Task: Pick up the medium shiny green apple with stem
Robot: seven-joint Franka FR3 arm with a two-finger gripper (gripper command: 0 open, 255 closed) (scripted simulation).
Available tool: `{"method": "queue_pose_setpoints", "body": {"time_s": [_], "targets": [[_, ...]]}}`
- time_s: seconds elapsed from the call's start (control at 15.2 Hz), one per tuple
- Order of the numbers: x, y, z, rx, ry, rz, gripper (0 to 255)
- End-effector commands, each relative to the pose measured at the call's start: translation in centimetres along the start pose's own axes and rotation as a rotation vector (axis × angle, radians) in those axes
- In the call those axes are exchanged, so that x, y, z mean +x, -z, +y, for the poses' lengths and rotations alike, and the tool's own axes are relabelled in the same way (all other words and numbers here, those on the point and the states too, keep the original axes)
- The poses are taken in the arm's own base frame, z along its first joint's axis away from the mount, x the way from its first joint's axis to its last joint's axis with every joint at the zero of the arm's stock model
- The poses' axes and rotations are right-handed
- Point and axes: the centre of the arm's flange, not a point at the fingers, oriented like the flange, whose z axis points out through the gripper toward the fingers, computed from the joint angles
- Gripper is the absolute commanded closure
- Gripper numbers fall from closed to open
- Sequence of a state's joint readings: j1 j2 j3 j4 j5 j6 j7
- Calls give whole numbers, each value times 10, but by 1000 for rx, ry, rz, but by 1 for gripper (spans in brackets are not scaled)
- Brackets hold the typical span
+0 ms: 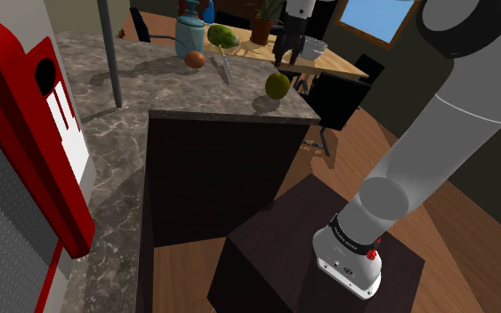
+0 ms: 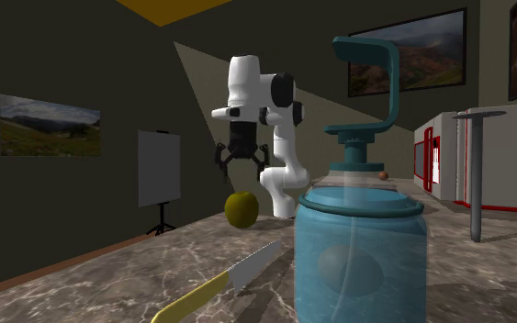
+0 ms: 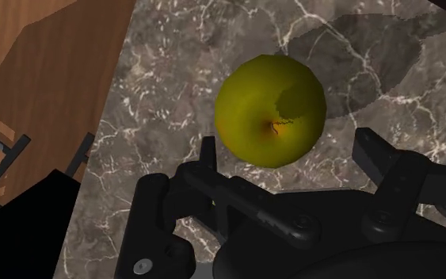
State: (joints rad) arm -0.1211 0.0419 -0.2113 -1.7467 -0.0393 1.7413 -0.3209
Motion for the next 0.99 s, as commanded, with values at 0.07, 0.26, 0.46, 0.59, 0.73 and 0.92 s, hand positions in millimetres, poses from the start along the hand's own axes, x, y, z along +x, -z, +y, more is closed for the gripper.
{"method": "queue_pose_setpoints", "body": {"time_s": [0.07, 0.26, 0.46, 0.59, 0.73, 0.92], "targets": [[1, -15, 0, 0, 0, 0, 0], [1, -19, 0, 0, 0, 0, 255], [1, -19, 0, 0, 0, 0, 255], [1, -18, 0, 0, 0, 0, 255], [1, -18, 0, 0, 0, 0, 255], [1, -13, 0, 0, 0, 0, 255]]}}
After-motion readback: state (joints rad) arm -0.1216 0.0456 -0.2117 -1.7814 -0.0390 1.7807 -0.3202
